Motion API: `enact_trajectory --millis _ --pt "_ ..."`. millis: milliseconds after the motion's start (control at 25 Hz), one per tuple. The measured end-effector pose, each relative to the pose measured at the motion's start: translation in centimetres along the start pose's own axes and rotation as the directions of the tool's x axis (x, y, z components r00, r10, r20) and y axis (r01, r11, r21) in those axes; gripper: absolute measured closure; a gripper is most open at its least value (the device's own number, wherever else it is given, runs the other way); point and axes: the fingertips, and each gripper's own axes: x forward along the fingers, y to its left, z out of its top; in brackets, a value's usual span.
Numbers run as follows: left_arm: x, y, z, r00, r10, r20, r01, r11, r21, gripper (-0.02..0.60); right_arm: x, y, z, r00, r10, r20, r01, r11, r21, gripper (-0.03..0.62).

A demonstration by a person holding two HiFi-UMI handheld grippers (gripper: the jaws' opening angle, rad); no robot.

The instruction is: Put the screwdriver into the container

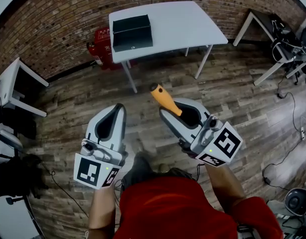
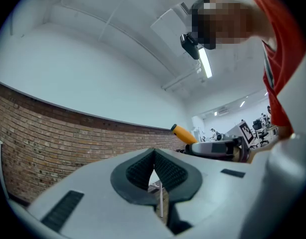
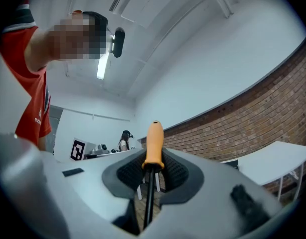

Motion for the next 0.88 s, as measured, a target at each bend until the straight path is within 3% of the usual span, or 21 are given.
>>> enact_trajectory --millis 360,880 --pt "4.2 8.8 -0.2 1.0 -0.026 0.016 0.026 0.999 0.026 0.566 7.8 -5.1 -0.7 1.0 -0.023 -0.017 0.022 0.999 -0.029 0.508" --pt "9.3 21.3 -1.5 0.989 -0.146 0.018 0.146 0.989 0.007 0.566 20.0 -10.7 -2.4 0.996 -0.092 -0.014 0.091 0.995 -0.041 0.508"
